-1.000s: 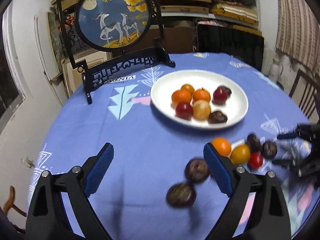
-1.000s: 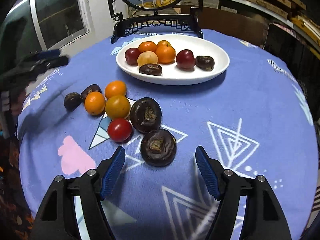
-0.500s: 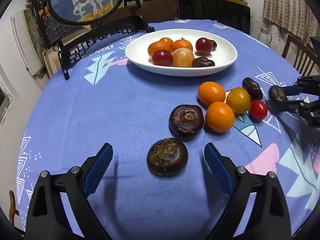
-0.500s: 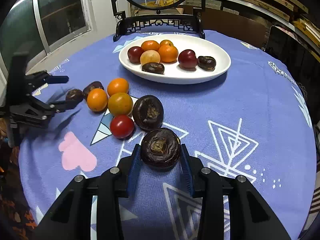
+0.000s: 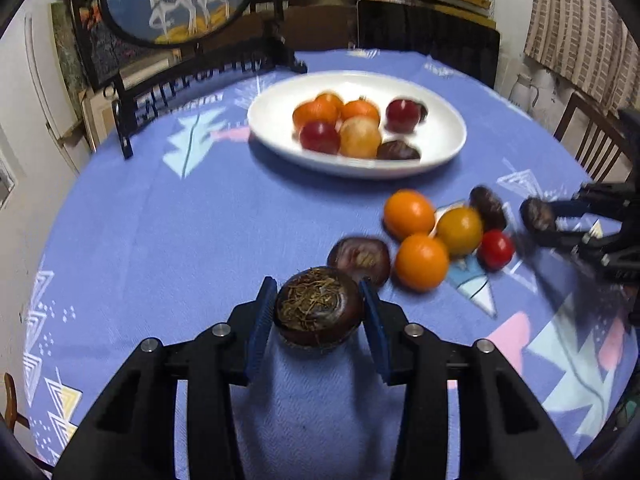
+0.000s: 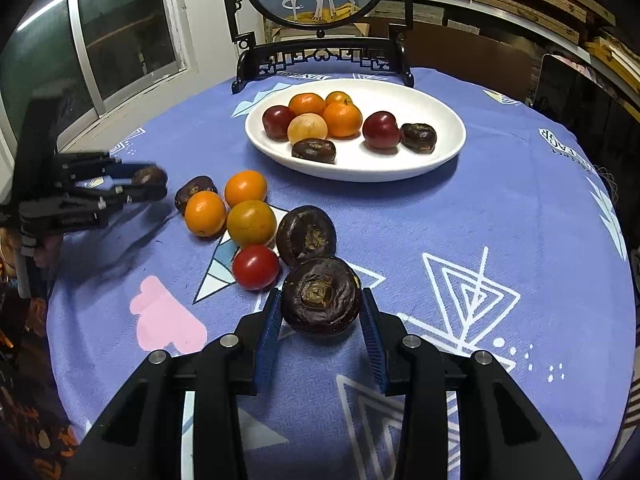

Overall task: Organize fruits
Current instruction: 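Grasp a dark brown fruit with the right tool while the left tool grasps another, then carry both dark brown fruits over the white plate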

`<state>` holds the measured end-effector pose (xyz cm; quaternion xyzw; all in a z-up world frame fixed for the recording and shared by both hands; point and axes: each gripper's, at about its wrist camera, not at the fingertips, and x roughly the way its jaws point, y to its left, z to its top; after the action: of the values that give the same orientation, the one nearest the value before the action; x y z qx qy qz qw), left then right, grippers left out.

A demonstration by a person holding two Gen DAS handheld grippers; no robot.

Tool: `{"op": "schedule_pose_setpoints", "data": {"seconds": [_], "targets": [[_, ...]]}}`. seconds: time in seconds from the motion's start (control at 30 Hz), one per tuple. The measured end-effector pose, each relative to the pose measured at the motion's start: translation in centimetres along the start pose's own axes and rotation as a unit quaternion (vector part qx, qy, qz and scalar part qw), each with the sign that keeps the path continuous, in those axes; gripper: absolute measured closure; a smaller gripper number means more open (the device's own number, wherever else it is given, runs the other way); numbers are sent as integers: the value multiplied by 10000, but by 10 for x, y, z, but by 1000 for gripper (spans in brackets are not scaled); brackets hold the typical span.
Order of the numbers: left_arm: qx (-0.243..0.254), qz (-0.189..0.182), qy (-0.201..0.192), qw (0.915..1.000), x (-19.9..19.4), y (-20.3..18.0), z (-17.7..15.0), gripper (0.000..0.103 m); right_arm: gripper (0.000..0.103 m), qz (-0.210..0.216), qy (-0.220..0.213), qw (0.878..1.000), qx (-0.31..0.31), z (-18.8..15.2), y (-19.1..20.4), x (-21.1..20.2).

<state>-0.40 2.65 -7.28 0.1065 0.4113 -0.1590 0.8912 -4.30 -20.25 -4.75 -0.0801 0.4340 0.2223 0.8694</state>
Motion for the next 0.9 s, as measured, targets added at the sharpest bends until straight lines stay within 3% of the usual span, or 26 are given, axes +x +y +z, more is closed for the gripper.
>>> {"op": "schedule_pose_setpoints", "data": {"seconds": [0.23,0.53,0.7,0.9], "targets": [[140,183,-436,9988,-14,-15,39,62,64,-20,-320,9995,13,14,-2,-18],[-65,355,-1124,9930,-14,-24,119,62,64,-70,-1132,9935,-19,77,-11,-46],[-191,531,-1232,9908,8,-27,152,62,64,-4,-1511,9883,193,116,-24,-41],[-420,668,-1235,9892,34,-19,170,62,64,120,-1781,9829,457,152,-41,-28]]}}
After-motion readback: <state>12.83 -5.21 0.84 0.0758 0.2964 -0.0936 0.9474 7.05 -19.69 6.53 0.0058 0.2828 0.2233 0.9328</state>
